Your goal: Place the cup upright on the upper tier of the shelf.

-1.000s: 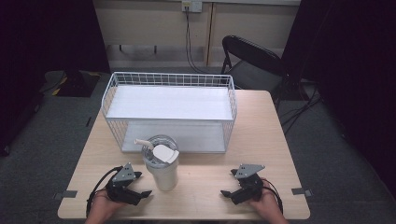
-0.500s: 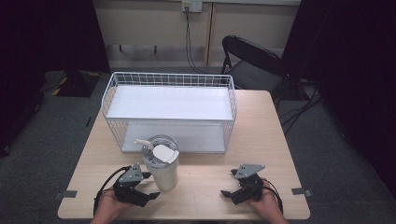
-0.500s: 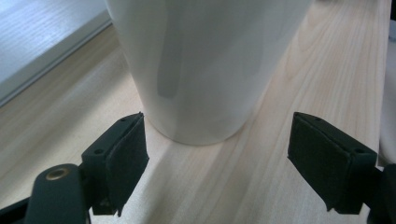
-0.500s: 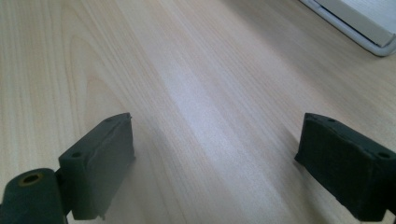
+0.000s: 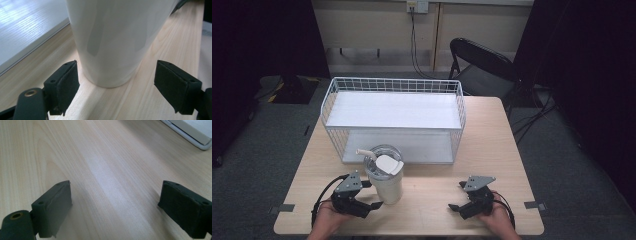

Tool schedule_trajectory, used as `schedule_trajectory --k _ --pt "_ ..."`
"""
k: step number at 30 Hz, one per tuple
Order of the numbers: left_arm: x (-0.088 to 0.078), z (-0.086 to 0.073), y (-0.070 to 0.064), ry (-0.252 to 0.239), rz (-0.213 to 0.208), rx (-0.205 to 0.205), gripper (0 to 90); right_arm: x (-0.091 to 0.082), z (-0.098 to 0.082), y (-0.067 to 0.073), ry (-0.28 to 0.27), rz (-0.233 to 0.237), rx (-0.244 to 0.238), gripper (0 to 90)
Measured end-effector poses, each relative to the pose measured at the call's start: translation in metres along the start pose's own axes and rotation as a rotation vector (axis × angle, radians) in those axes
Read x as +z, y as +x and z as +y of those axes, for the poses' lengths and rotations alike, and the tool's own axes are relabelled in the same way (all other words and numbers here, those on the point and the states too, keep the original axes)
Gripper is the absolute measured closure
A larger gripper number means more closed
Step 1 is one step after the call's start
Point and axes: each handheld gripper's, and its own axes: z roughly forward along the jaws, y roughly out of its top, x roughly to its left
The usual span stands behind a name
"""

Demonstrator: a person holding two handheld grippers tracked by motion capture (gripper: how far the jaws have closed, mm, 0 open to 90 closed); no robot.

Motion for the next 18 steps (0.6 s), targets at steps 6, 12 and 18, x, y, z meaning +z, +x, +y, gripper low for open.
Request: schedule_trajectory --k 6,12,18 --pt "-0.001 0.002 -0.002 -0.016 0.000 0.004 18.6 0.000 0.000 0.000 0.000 0.000 0.000 10.1" --pt "-0.002 0.005 -0.001 -0.069 -0.001 -0.009 17.7 0.000 0.000 0.000 0.000 0.000 0.000 10.1" --pt "-0.004 0.011 0.001 -0.137 0.010 -0.022 16.1 0.000 0.000 0.000 0.000 0.000 0.000 10.1"
